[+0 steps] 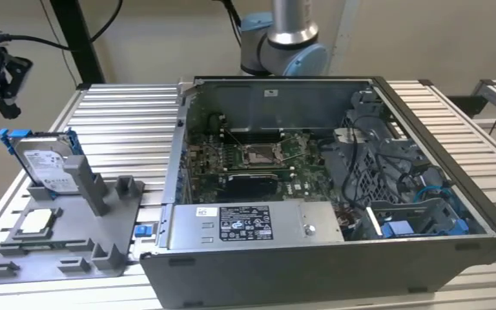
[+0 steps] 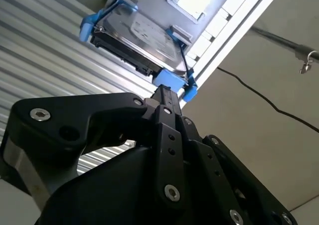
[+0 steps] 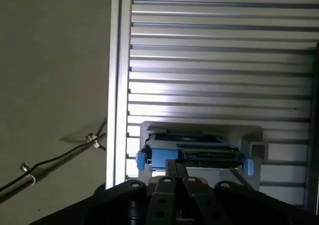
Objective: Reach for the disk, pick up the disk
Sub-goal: 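Reach for the disk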
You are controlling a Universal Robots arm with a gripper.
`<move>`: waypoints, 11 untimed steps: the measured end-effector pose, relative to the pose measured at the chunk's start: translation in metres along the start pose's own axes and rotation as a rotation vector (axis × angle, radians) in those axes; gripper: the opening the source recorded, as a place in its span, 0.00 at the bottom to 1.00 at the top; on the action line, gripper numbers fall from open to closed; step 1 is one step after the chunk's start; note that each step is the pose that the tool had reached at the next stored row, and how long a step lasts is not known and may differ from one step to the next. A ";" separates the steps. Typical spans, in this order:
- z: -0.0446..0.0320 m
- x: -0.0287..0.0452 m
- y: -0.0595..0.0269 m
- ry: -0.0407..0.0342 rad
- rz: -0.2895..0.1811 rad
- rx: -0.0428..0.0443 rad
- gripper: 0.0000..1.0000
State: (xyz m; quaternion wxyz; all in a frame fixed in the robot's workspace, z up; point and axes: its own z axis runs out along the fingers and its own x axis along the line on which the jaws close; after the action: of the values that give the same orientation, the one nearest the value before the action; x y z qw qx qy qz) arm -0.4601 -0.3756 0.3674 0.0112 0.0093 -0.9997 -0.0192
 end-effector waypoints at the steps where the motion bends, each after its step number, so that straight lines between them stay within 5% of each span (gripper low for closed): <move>1: 0.0001 0.0033 0.0001 0.0005 0.000 0.0000 0.00; 4: 0.0002 0.0089 0.0001 0.0010 0.000 0.0000 0.00; 11: 0.0002 0.0093 0.0002 0.0009 0.000 0.0000 0.00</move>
State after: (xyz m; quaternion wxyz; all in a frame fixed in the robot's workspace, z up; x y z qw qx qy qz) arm -0.4694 -0.3756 0.3674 0.0116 0.0093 -0.9997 -0.0192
